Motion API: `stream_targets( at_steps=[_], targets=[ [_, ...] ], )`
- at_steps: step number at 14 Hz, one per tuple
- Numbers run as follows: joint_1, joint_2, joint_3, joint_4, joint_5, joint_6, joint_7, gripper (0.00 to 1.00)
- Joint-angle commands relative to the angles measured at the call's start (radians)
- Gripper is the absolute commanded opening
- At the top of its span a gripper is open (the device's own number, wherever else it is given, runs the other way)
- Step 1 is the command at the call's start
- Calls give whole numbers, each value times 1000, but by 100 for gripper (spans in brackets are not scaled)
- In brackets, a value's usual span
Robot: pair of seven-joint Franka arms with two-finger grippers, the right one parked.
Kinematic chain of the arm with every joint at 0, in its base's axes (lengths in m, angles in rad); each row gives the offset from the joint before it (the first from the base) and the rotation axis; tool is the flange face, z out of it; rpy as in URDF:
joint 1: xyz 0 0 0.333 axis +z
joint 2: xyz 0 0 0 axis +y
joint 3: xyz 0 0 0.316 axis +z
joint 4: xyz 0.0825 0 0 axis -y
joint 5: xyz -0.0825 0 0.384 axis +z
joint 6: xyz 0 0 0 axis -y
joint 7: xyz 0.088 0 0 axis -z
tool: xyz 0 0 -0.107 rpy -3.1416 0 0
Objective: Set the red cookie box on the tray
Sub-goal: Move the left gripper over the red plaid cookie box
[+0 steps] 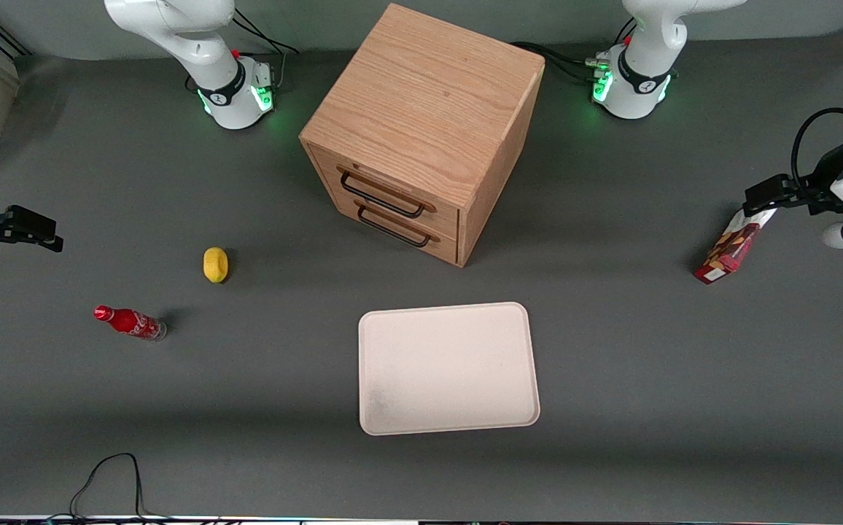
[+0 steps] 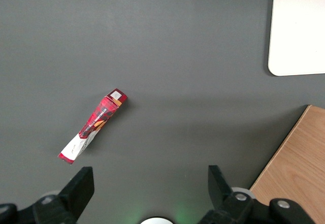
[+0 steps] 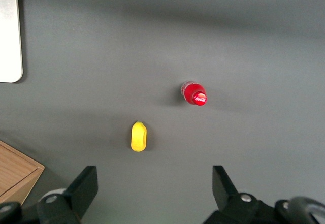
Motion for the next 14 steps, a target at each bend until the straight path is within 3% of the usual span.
stream_targets(
  at_steps=[1,7,10,14],
  targets=[
    [-11,-9,3,8,11,-17,-12,100],
    [1,-44,10,-28,11,-17,-2,100],
    [28,-191,25,-223,17,62,32,100],
    [186,-337,29,-434,18,154,205,100]
  ],
)
